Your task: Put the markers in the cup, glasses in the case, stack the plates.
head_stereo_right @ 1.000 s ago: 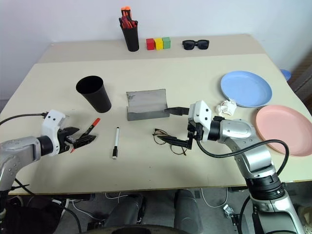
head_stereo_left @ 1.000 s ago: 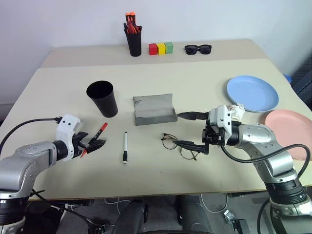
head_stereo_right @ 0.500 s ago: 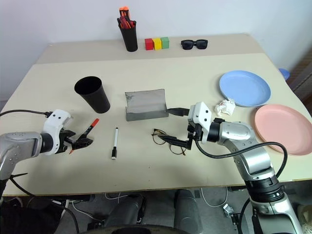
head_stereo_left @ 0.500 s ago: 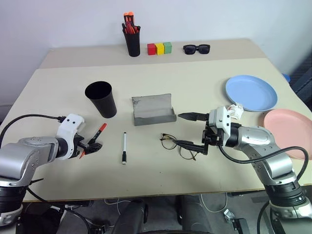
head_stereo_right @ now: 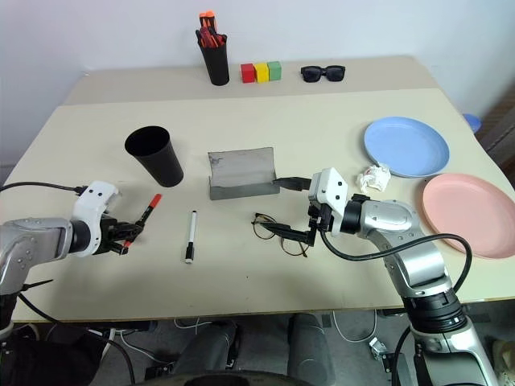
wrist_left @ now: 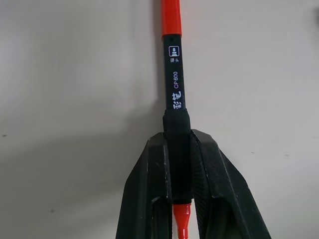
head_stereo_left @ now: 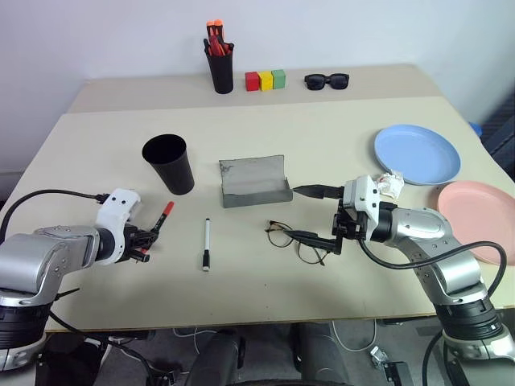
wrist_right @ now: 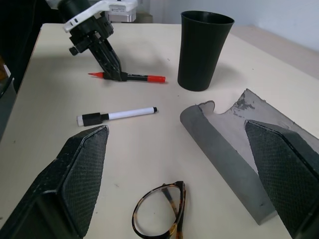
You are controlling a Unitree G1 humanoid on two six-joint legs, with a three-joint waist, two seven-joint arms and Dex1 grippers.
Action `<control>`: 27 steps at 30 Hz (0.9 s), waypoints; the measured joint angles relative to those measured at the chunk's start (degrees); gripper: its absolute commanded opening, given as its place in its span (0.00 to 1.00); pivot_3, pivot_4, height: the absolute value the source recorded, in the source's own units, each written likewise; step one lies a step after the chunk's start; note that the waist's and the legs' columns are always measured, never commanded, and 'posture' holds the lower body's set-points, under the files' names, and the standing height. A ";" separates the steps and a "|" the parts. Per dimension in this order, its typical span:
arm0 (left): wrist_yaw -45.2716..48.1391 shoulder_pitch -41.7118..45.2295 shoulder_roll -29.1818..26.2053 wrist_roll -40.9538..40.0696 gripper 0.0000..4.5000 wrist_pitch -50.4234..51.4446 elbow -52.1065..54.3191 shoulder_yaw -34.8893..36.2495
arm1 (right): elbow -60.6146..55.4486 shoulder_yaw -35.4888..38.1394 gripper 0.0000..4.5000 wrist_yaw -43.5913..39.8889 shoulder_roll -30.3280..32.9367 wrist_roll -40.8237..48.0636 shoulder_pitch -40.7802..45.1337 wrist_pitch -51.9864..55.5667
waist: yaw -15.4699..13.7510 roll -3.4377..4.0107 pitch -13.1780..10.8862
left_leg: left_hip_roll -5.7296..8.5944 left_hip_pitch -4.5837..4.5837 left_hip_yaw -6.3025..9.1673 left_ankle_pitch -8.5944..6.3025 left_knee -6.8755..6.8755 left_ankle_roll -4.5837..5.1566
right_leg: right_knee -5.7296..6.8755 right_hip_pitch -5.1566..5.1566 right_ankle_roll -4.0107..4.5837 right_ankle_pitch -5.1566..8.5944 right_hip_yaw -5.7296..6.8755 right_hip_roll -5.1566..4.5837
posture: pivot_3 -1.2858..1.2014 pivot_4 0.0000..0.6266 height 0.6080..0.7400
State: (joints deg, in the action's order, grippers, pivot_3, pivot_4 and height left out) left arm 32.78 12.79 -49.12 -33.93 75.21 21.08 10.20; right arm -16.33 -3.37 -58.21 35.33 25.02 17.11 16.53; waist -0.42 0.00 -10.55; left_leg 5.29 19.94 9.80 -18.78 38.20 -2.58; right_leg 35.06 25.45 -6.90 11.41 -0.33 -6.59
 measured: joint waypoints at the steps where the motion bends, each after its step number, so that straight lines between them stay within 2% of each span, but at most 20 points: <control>1: 2.03 -0.64 -0.09 -0.93 0.01 -1.80 1.75 -0.09 | 0.32 -0.02 1.00 -0.06 -0.01 -0.02 0.12 -0.02 | 0.02 -0.02 -0.01 | 0.00 0.01 0.00 0.01 0.00 -0.02 | -0.01 0.00 0.00 0.00 0.00 0.00 | 0.52 0.24 1.00; 4: 6.93 -2.27 -0.87 -1.65 0.01 -9.45 5.41 -0.15 | 1.00 0.00 1.00 -0.51 0.05 0.00 0.31 -0.01 | 0.01 -0.02 -0.01 | -0.01 0.01 -0.01 0.02 -0.02 -0.03 | -0.03 0.01 0.01 0.00 -0.01 0.00 | 0.52 0.24 1.00; 8: 9.48 -1.95 4.24 0.52 0.01 -25.22 5.95 0.23 | 1.93 0.21 1.00 -0.76 0.04 1.14 0.64 1.32 | -0.18 -0.03 -0.02 | -0.02 0.00 -0.06 0.03 -0.02 -0.04 | -0.05 0.00 0.04 -0.02 -0.05 0.01 | 0.52 0.24 1.00; 10: 9.04 0.84 7.64 2.59 0.01 -33.33 5.00 0.20 | 1.98 1.06 1.00 -0.63 -0.12 3.92 1.00 4.16 | -0.36 -0.06 -0.03 | -0.04 0.01 -0.04 0.07 -0.01 -0.10 | -0.06 -0.01 0.09 -0.06 -0.05 0.04 | 0.52 0.24 1.00; 13: 4.49 6.42 13.44 5.62 0.01 -42.27 2.09 0.94 | 1.77 4.19 1.00 -0.26 -0.67 11.29 2.38 10.04 | -0.40 -0.09 -0.02 | -0.03 0.01 -0.04 0.09 0.01 -0.11 | -0.10 -0.03 0.08 -0.14 -0.05 0.05 | 0.52 0.24 1.00; 16: -0.19 10.47 16.72 9.91 0.01 -50.28 -3.09 1.73 | 0.97 6.96 1.00 0.45 -0.67 16.05 2.74 13.33 | -0.21 -0.09 -0.01 | -0.02 0.00 -0.08 0.09 0.00 -0.12 | -0.12 -0.02 0.07 -0.15 -0.07 0.13 | 0.52 0.24 1.00; 21: -6.75 16.89 18.28 14.13 0.01 -57.99 -13.12 4.36 | -0.27 6.71 1.00 0.87 -0.65 15.63 2.84 12.96 | -0.18 -0.09 -0.01 | -0.01 0.00 -0.12 0.11 0.00 -0.15 | -0.15 -0.01 0.04 -0.17 -0.08 0.17 | 0.52 0.24 1.00; 27: -12.87 18.48 21.68 16.88 0.01 -65.82 -22.74 7.10 | -0.25 6.00 1.00 1.08 -0.67 13.51 2.84 11.80 | -0.30 -0.11 -0.01 | 0.00 0.04 -0.12 0.24 0.01 -0.39 | -0.20 -0.01 -0.02 -0.20 -0.08 0.15 | 0.52 0.24 1.00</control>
State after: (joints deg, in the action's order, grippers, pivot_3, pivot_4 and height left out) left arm 19.92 31.27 -27.45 -17.05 9.40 -1.66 17.30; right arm -16.58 2.64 -57.13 34.66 38.53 19.95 28.33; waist -0.73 -0.12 -10.56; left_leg 5.29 19.97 9.68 -18.54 38.21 -2.98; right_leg 34.86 25.44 -6.93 11.21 -0.42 -6.43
